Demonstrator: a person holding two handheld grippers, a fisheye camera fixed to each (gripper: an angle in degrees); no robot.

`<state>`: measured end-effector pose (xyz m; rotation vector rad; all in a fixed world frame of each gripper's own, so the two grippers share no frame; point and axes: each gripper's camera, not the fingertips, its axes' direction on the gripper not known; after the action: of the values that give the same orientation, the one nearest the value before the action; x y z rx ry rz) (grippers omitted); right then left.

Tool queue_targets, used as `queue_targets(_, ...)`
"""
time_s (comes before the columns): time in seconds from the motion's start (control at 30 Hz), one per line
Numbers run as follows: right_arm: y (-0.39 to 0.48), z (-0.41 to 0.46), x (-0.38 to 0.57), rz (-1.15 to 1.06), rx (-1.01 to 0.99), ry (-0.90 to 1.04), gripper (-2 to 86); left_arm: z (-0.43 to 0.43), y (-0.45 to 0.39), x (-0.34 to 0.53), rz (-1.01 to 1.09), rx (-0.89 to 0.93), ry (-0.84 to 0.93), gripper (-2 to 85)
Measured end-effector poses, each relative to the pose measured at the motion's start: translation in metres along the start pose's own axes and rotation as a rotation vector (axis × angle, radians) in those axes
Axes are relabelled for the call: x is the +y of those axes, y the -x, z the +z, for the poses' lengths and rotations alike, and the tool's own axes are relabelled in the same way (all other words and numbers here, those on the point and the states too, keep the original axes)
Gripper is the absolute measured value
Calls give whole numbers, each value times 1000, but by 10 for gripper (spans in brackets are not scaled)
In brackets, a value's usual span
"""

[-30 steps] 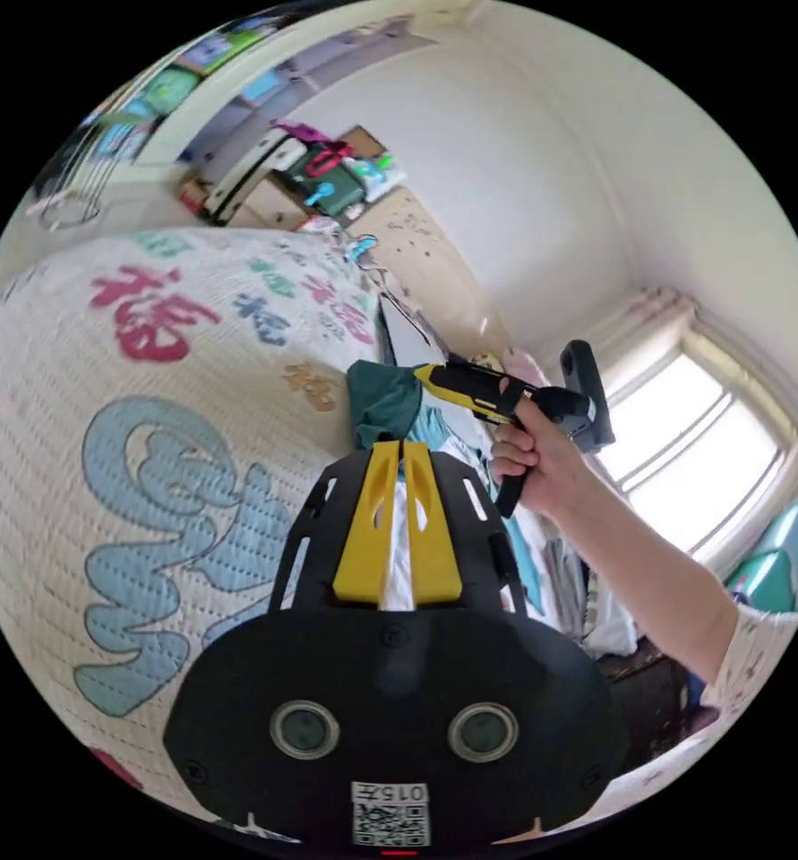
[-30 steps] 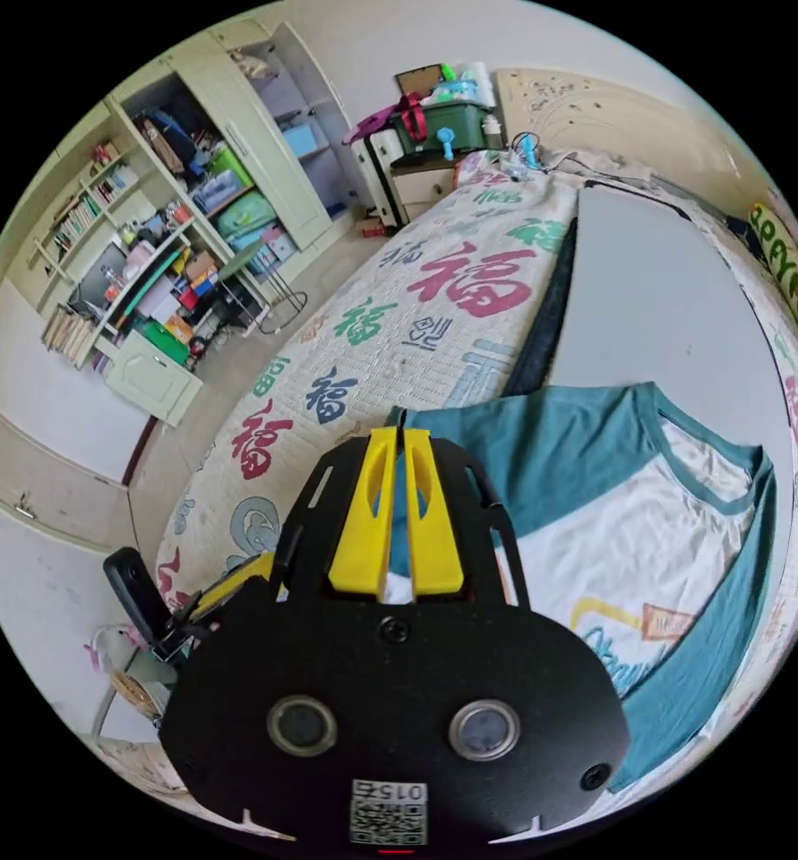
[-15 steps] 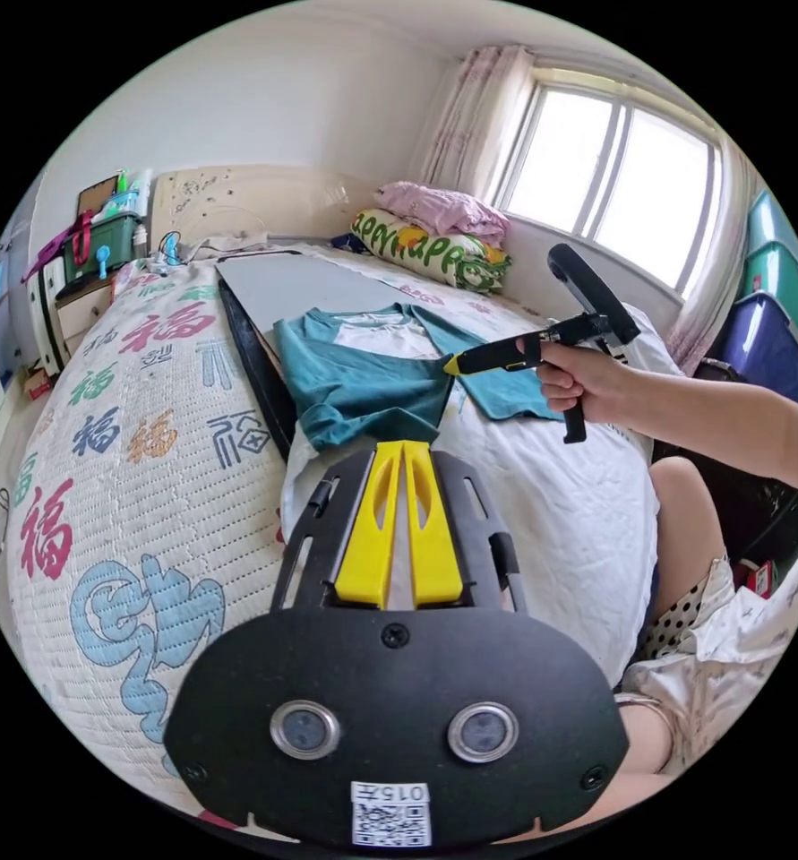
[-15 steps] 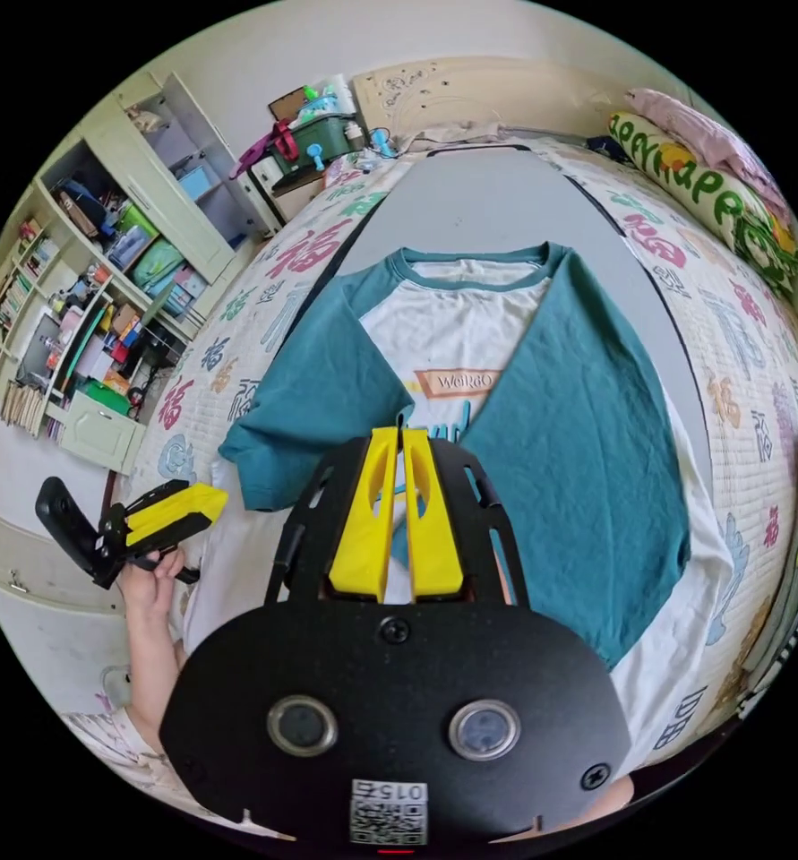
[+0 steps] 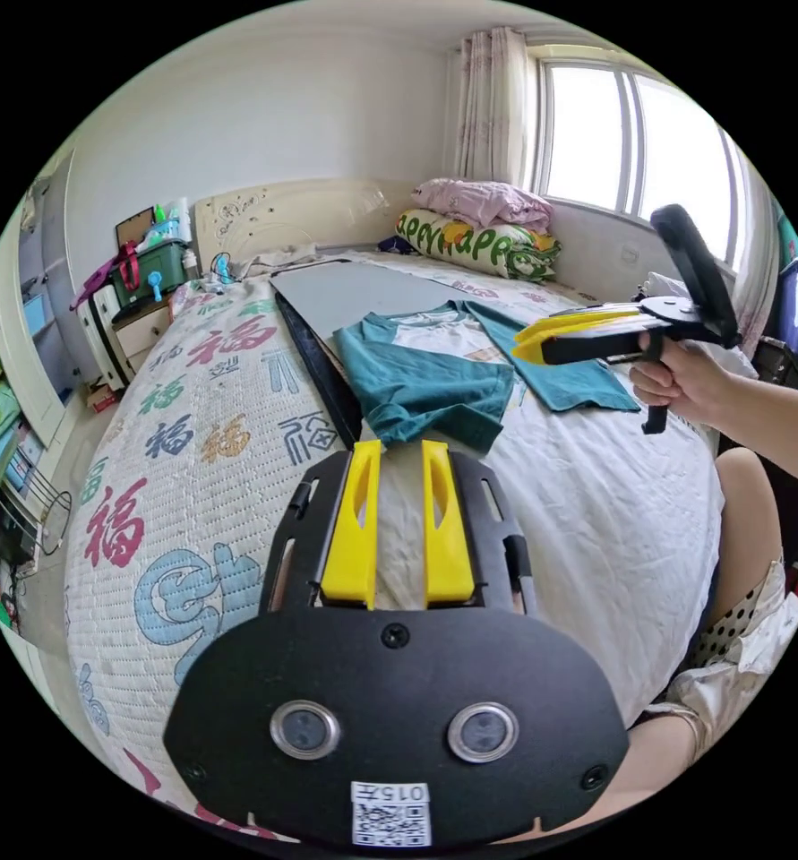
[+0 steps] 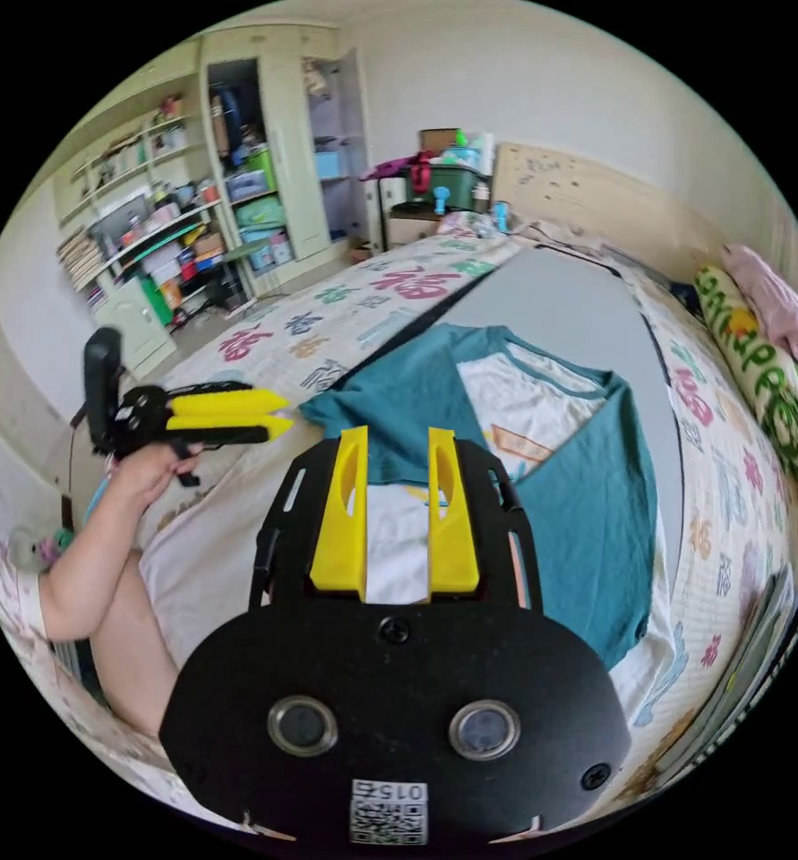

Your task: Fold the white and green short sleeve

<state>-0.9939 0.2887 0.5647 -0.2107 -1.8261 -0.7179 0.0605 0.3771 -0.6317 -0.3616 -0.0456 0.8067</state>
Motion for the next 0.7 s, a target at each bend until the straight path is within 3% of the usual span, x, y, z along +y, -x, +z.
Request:
queue_targets(0.07,36,-3,18,-138,-59,40,116,25,8,3,-8,18,30,80)
queue_targets(0.23,76,14,36,-243,-100,143,109,59,18,7,-4,3,54,62)
queue_targets(0.43,98,48,47,-264,45,319,19,93,41,0,-21,3,84,0)
queue_targets(0.7,108,17,56,-279,20,296,2,113,89,-18,-103,27,80,-1)
